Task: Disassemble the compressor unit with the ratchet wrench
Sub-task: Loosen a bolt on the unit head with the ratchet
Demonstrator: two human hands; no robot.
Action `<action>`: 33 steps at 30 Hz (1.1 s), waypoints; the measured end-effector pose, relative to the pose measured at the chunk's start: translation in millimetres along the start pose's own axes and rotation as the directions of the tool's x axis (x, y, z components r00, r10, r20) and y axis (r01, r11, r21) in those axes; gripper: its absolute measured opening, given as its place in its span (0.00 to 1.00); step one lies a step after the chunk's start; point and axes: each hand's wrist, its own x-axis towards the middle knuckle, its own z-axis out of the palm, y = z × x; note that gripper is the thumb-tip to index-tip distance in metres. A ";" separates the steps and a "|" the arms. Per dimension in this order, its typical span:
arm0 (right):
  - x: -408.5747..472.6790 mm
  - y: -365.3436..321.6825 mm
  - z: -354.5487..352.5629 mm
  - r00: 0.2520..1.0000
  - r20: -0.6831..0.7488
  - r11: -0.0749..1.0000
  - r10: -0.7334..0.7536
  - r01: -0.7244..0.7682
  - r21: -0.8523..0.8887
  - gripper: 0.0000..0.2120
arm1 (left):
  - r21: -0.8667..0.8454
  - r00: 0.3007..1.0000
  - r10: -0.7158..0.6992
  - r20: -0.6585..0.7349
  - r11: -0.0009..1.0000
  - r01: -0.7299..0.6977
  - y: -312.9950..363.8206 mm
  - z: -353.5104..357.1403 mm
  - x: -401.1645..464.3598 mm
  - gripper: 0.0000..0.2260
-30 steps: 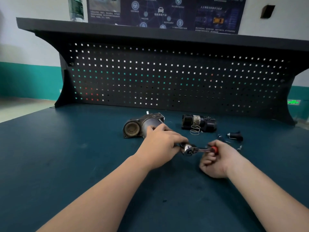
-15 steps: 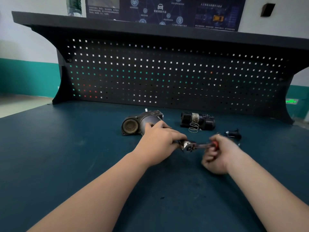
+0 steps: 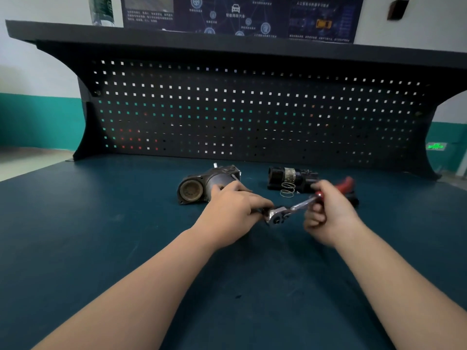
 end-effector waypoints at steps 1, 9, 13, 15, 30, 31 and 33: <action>0.3 6.6 -2.5 0.984 -0.018 0.981 0.177 -0.175 0.079 0.16 | -0.002 1.000 -0.011 -0.005 1.000 0.011 0.3 0.6 0.0 0.11; -6.7 -13.9 11.7 0.856 0.224 0.874 -0.466 0.484 -0.032 0.14 | 0.045 0.998 0.045 0.031 0.998 -0.047 0.2 -3.7 -3.3 0.13; -13.2 -14.0 14.2 0.800 0.268 0.799 -0.538 0.584 -0.141 0.16 | -0.018 1.000 0.010 -0.013 1.000 -0.010 -0.3 -0.7 -2.2 0.11; -8.2 -8.4 8.2 0.930 0.105 0.923 -0.353 0.365 -0.125 0.17 | -0.036 0.999 -0.006 -0.040 0.999 0.005 -0.1 2.0 -1.4 0.11; -17.1 -14.7 11.0 0.814 0.222 0.786 -0.537 0.578 -0.219 0.16 | -0.049 1.000 -0.022 -0.008 0.999 0.021 0.1 -1.3 -1.9 0.13; -13.9 -12.6 8.8 0.889 0.132 0.866 -0.438 0.456 -0.204 0.15 | -0.043 1.000 -0.025 -0.017 0.999 0.024 0.5 -0.3 -1.2 0.13; -9.5 -3.4 2.3 0.996 -0.029 0.992 -0.078 0.075 -0.104 0.14 | -0.043 0.998 -0.040 -0.043 0.998 0.038 1.6 1.3 0.1 0.13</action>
